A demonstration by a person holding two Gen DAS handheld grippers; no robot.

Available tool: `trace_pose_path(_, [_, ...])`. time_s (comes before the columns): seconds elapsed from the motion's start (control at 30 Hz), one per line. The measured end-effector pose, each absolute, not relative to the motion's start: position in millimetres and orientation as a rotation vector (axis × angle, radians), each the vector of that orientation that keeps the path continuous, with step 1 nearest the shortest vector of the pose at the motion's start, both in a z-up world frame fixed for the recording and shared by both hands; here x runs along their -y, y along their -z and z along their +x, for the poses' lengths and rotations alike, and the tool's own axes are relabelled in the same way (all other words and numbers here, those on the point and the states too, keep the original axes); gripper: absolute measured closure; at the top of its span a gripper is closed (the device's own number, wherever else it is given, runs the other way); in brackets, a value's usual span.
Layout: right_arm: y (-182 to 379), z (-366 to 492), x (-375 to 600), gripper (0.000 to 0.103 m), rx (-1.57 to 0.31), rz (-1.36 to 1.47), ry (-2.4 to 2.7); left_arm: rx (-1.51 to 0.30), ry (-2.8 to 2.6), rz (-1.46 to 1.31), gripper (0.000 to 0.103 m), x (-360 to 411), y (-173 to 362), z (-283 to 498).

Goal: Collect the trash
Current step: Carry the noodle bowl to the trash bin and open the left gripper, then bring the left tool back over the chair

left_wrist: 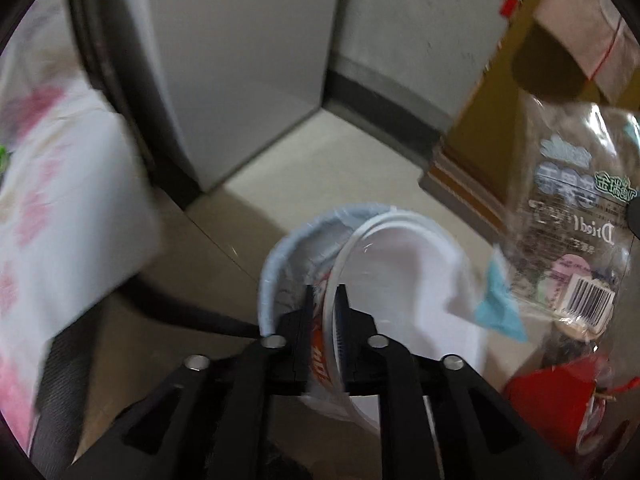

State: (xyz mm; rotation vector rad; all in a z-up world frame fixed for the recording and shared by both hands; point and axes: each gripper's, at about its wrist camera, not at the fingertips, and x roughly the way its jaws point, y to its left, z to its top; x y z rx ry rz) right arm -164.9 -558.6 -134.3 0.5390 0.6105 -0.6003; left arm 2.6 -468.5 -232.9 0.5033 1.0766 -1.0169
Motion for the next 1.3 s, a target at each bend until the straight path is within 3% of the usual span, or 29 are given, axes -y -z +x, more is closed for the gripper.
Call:
trace_pose_path(0.03, [142.9,-160.1,561.7,0.100,-0.627,0.555,0.595,-1.077,1.025,0.507,0.064,469.5,235.0,1.3])
trace_pose_path(0.1, [156.4,-151.7,566.9,0.100,-0.656,0.581,0.584,-1.061,1.041,0.484,0.047,463.1,232.5,2.2])
trace_pose_path(0.17, [169.4,-143.1,568.9,0.100,-0.693,0.594,0.578,-1.051,1.043,0.464,0.040,455.5,228.2,11.5])
trace_pose_path(0.3, [208.4,-123.1,571.1,0.099,-0.805,0.648,0.555,-1.012,0.988,0.439,0.040,438.6,215.0,25.3])
trace_pose_path(0.43, [235.3,-113.3,576.8,0.064,-0.866,0.707,0.550,-0.996,0.933,0.386,0.040,417.5,202.8,40.3])
trace_pose_path(0.63, [208.0,-118.8,566.9,0.064,-0.836,0.634,0.604,-0.962,0.916,0.348,0.040,396.2,184.1,42.0])
trace_pose_path(0.93, [111.3,-125.1,516.6,0.064,-0.676,0.422,0.591,-0.842,0.924,0.323,0.039,353.2,144.2,24.6])
trace_pose_path(1.3, [66.8,-87.8,428.8,0.064,-0.658,0.286,0.315,-0.791,0.617,0.281,0.038,225.6,110.9,34.0])
